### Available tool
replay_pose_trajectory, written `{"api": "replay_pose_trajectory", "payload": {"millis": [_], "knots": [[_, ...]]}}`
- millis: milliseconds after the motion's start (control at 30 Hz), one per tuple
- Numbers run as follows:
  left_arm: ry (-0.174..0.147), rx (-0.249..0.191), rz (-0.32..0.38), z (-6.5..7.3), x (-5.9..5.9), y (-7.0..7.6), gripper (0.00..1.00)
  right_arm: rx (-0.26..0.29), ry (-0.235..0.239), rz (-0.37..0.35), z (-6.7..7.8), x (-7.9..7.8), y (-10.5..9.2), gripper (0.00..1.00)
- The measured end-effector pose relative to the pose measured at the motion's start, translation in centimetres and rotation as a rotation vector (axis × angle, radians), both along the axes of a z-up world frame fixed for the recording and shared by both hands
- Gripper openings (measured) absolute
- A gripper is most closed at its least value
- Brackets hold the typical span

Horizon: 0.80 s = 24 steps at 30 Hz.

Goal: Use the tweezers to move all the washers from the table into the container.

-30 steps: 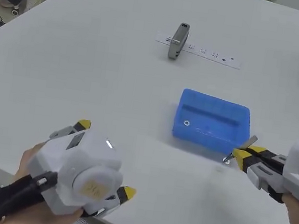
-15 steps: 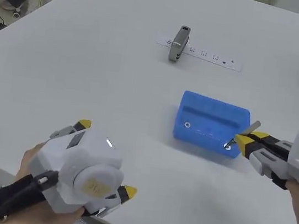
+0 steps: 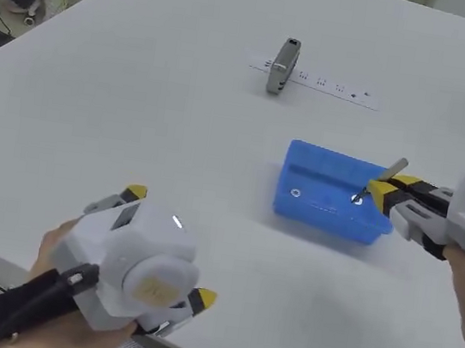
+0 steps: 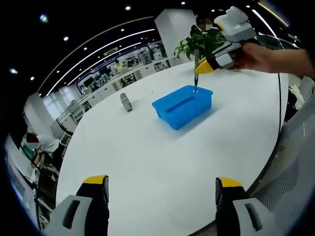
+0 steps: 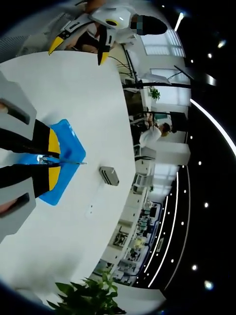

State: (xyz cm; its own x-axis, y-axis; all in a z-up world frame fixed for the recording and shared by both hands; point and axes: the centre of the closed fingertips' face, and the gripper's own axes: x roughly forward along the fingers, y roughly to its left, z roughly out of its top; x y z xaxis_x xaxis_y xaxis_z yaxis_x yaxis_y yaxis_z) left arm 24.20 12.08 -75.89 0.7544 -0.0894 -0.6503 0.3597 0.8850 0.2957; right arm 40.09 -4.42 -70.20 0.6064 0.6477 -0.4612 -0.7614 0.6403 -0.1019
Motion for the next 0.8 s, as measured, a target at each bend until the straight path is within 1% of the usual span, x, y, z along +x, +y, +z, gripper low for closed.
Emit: {"api": "replay_pose_trajectory", "payload": {"millis": [133, 300, 400, 467, 600, 800], "knots": [[0.002, 0.002, 0.001, 0.0, 0.0, 0.0, 0.92, -0.010, 0.003, -0.007, -0.7, 0.9, 0.1, 0.02], [0.006, 0.001, 0.001, -0.1, 0.0, 0.0, 0.92, -0.028, 0.018, -0.015, -2.0, 1.8, 0.1, 0.02], [0.009, 0.006, -0.001, -0.2, 0.0, 0.0, 0.92, -0.036, 0.032, -0.016, -2.7, 1.8, 0.1, 0.02], [0.008, 0.006, 0.002, -0.2, 0.0, 0.1, 0.92, -0.050, 0.045, -0.016, -3.5, 1.8, 0.1, 0.02], [0.009, 0.004, 0.006, -0.2, 0.1, 0.1, 0.92, -0.061, 0.066, -0.015, -4.7, 1.6, 0.0, 0.02], [0.015, 0.009, 0.001, -0.3, 0.0, 0.0, 0.91, -0.076, 0.087, -0.013, -5.6, 1.4, 0.0, 0.02]]}}
